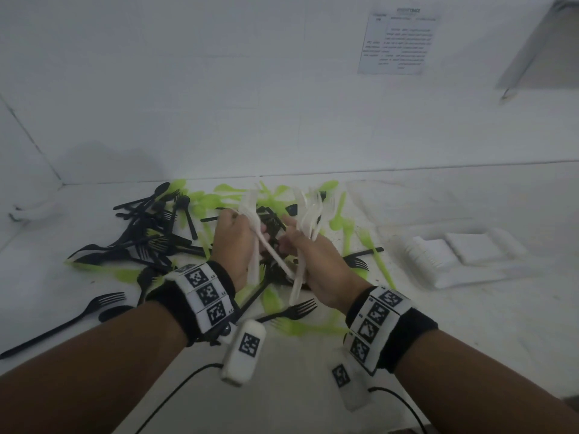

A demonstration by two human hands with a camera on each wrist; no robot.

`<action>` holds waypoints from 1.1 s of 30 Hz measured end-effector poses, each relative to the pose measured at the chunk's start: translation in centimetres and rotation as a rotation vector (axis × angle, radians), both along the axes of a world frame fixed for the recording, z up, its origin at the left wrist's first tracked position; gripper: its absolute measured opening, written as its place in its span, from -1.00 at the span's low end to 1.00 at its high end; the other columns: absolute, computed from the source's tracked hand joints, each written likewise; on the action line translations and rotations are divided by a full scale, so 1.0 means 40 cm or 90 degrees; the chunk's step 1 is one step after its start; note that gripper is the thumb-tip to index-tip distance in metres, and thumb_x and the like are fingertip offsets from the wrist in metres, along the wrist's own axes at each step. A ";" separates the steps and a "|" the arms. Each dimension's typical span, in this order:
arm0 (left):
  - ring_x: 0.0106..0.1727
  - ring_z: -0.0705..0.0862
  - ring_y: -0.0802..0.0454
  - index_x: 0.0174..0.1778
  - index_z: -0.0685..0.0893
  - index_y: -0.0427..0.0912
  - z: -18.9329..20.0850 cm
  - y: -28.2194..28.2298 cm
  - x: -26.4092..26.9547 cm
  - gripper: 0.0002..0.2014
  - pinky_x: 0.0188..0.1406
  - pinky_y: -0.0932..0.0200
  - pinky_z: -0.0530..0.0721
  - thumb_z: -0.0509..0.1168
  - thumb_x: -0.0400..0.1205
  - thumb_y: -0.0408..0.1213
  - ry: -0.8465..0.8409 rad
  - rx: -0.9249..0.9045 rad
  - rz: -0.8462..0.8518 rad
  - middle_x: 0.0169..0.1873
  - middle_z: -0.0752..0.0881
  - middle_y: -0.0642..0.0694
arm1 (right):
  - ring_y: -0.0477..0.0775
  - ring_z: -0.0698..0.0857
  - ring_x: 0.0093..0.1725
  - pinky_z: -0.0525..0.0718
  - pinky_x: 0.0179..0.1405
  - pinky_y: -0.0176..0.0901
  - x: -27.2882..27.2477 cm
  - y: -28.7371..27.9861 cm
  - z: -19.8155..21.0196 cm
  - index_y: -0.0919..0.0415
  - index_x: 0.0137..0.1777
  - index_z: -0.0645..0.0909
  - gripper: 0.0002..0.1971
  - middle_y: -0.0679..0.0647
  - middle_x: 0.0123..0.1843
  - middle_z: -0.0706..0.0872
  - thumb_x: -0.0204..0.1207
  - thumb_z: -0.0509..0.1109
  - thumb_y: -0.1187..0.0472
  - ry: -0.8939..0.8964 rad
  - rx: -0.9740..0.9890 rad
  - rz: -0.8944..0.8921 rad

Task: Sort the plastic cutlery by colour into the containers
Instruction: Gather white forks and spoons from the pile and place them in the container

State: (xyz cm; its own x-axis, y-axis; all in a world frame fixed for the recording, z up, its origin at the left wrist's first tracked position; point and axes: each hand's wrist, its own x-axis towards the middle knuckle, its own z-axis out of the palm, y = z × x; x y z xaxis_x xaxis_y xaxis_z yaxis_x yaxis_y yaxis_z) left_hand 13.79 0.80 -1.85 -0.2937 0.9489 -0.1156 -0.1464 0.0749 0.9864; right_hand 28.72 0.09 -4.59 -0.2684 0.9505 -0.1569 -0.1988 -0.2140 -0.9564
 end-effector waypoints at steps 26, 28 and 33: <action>0.23 0.72 0.11 0.40 0.45 0.01 -0.007 -0.039 0.012 -0.66 0.27 0.04 0.72 0.29 0.73 -0.29 0.126 -0.035 -0.258 0.26 0.70 -0.05 | 0.03 0.74 -0.31 0.70 -0.40 -0.15 -0.077 0.036 -0.002 0.38 0.15 0.75 -0.81 0.21 -0.22 0.77 0.69 0.47 0.24 0.072 0.046 -0.271; 0.05 0.70 0.06 0.38 0.46 -0.07 0.001 -0.044 0.019 -0.70 0.10 0.09 0.73 0.24 0.74 -0.35 0.094 -0.033 -0.250 0.14 0.70 -0.13 | 0.12 0.74 -0.30 0.73 -0.40 -0.11 -0.079 0.032 -0.009 0.43 0.17 0.71 -0.78 0.28 -0.21 0.75 0.70 0.46 0.24 0.096 0.028 -0.267; -0.22 0.73 -0.10 0.29 0.46 -0.19 0.007 -0.040 0.010 -0.86 -0.15 -0.04 0.83 0.15 0.83 -0.32 -0.015 -0.077 -0.137 -0.08 0.65 -0.25 | 0.13 0.73 -0.20 0.75 -0.17 0.04 -0.071 0.042 -0.019 0.23 0.12 0.77 -0.84 0.10 -0.20 0.77 0.69 0.50 0.14 0.076 -0.018 -0.349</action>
